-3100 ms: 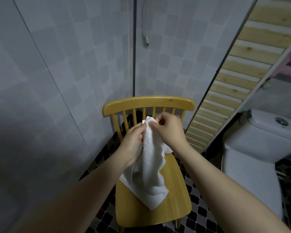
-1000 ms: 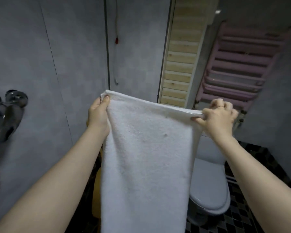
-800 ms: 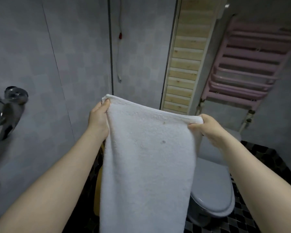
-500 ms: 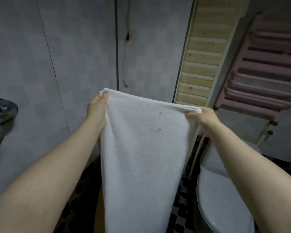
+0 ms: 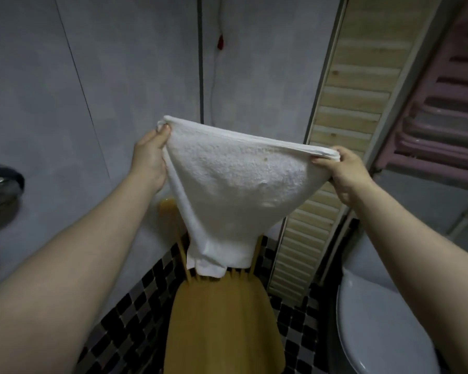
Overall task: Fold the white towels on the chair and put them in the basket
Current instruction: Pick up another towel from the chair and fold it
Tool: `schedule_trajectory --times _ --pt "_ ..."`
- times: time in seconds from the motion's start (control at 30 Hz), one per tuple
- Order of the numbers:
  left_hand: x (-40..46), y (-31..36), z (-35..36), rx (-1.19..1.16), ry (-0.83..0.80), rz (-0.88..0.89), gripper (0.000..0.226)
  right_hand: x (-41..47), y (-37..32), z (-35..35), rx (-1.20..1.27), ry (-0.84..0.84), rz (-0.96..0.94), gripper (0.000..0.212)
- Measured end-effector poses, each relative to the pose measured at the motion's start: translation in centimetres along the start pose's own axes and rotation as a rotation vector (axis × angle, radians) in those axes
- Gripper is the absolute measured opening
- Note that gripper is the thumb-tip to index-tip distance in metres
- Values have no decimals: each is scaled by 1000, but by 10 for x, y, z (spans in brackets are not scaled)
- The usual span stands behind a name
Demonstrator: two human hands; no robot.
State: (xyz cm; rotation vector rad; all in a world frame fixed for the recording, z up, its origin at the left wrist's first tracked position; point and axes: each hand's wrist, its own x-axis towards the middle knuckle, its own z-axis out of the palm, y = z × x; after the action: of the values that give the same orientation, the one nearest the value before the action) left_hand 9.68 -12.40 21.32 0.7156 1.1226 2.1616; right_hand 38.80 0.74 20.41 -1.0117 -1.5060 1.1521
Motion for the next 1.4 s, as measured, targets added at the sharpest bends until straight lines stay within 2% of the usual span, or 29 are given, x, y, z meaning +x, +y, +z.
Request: schedule_trajectory --times 0.17,0.3,0.4,0.5,0.57,0.63,0.77,0.9,1.03,1.2,1.3,1.4 --pt "-47 -73 -53 168 77 -149 13 -42 79 -3 -186 -3 154 27" --pt "-108 -145 -111 313 140 -354 22 -101 164 -10 -362 -62 319 28" --pt "-157 -194 -157 373 109 -489 30 -146 232 -15 -475 -127 435 26" --pt "-195 -228 -193 459 60 -557 26 -184 281 -18 -557 -173 542 19" --pt "-208 -247 -210 581 55 -591 20 -199 307 -17 -574 -199 580 15" --pt "-217 -270 -229 710 65 -651 23 -208 335 -13 -597 -212 628 15" --pt "-218 -315 -264 806 43 -742 19 -205 391 12 -683 -257 724 3" --pt "-196 -360 -292 844 59 -820 22 -181 443 45 -831 -333 721 27" --pt "-166 -412 -315 912 29 -864 17 -153 491 70 -931 -392 727 18" --pt "-138 -473 -334 974 34 -899 29 -127 542 87 -957 -425 758 22" --pt "-129 -501 -342 1108 4 -969 38 -117 567 96 -995 -406 790 19" --pt "-122 -526 -345 1291 40 -943 43 -110 591 106 -1009 -325 858 40"
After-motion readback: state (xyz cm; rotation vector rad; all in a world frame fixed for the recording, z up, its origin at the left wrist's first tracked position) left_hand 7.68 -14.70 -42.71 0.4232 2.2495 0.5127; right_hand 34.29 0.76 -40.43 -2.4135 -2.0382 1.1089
